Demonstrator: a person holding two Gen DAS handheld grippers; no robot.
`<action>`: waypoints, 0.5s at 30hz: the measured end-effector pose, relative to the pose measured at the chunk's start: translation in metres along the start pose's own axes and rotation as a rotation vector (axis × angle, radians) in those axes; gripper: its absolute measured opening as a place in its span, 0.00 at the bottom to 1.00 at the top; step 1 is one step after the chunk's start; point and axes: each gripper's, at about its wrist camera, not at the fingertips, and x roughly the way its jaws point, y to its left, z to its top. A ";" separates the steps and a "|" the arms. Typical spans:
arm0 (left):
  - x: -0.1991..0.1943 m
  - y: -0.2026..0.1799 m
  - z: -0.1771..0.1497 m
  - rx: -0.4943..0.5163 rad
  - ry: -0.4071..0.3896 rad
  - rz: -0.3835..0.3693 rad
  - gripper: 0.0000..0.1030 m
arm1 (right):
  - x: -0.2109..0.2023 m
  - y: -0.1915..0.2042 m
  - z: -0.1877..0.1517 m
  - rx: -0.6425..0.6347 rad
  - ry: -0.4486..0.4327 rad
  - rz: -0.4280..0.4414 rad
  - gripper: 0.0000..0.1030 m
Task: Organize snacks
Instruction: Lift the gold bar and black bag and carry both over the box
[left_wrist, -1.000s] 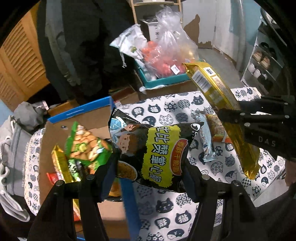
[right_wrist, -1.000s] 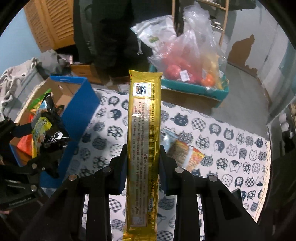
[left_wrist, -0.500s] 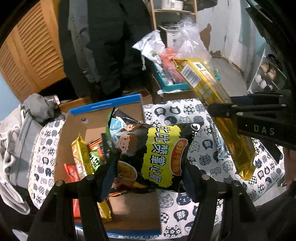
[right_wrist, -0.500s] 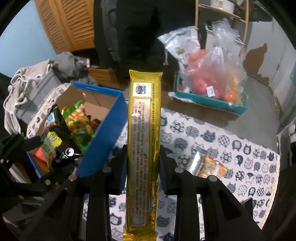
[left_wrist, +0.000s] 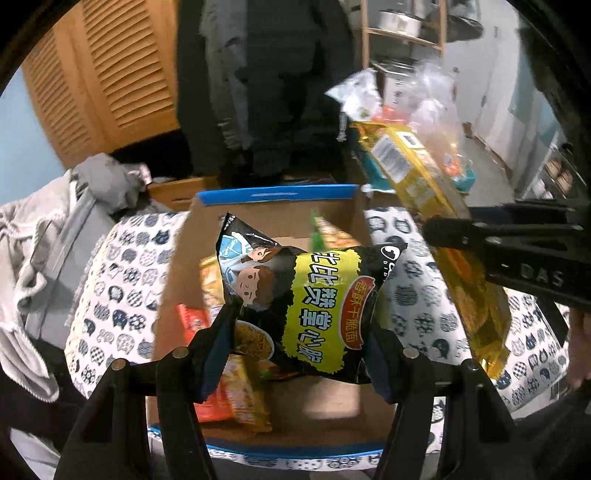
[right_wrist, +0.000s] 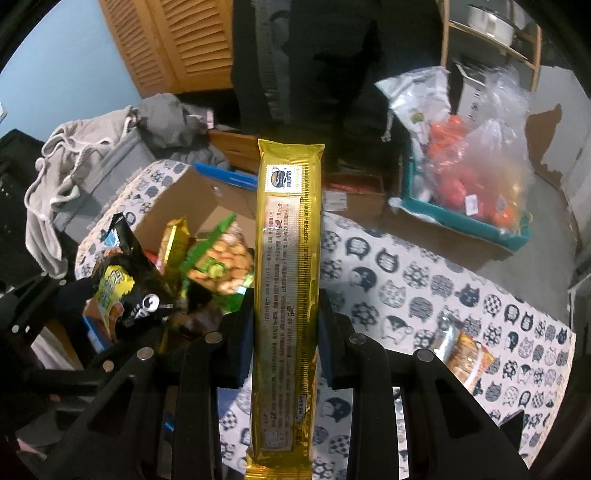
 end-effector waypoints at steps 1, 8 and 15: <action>0.001 0.006 -0.001 -0.011 0.003 0.005 0.64 | 0.002 0.003 0.002 -0.001 0.001 0.005 0.27; 0.020 0.042 -0.008 -0.083 0.036 0.040 0.64 | 0.015 0.029 0.013 -0.010 0.010 0.041 0.27; 0.034 0.064 -0.013 -0.138 0.088 0.053 0.64 | 0.028 0.051 0.019 -0.024 0.022 0.088 0.27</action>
